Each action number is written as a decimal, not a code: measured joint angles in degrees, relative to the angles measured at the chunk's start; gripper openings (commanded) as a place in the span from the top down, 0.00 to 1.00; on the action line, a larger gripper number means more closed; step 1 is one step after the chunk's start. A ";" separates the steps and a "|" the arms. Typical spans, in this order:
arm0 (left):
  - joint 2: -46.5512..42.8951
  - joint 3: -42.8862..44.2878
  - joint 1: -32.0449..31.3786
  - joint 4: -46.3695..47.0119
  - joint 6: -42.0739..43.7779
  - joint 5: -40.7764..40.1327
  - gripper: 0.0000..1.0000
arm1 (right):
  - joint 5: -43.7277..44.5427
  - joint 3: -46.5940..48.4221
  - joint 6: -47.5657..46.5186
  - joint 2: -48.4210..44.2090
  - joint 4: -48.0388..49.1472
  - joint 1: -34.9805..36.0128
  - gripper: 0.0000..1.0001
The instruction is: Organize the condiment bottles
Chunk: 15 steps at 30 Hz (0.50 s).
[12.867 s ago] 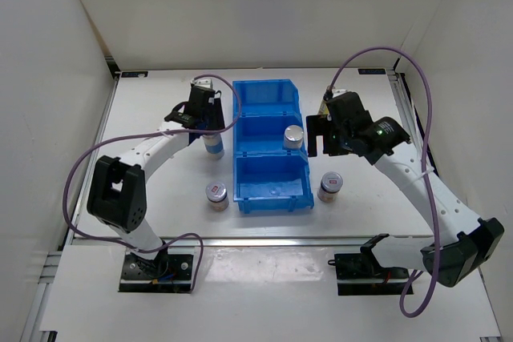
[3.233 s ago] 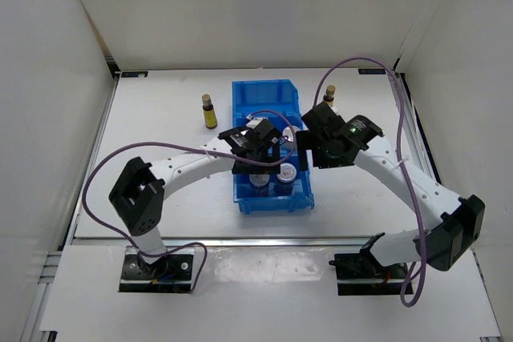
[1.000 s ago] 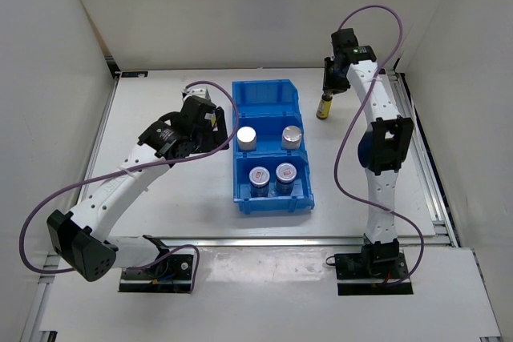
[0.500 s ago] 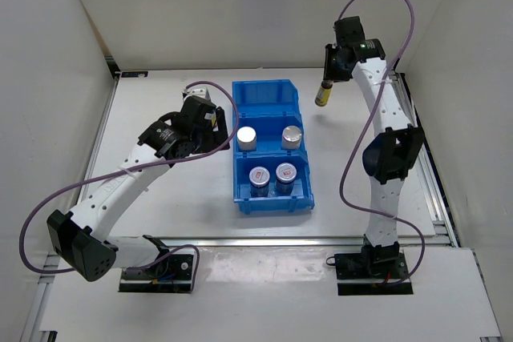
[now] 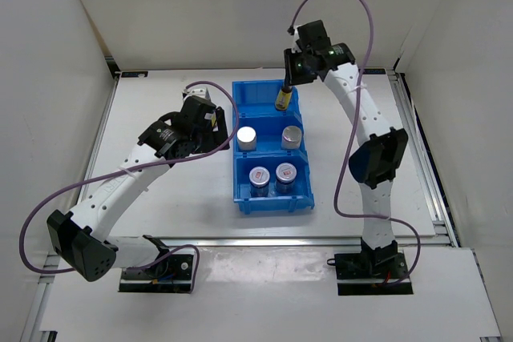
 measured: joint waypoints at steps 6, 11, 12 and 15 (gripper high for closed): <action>0.00 -0.02 0.39 0.00 0.85 -0.13 0.00 | -0.79 1.49 -1.99 4.81 0.79 0.90 1.00; 0.00 -0.02 0.81 0.00 1.09 -0.55 0.00 | -0.63 1.99 -3.45 8.96 1.07 0.70 1.00; 0.00 -0.02 0.85 0.00 1.11 -0.70 0.00 | -0.57 1.99 -3.72 9.51 1.25 0.66 1.00; 0.00 -0.04 1.05 0.00 1.22 -1.11 0.00 | -0.33 1.99 -4.33 11.17 1.55 0.52 1.00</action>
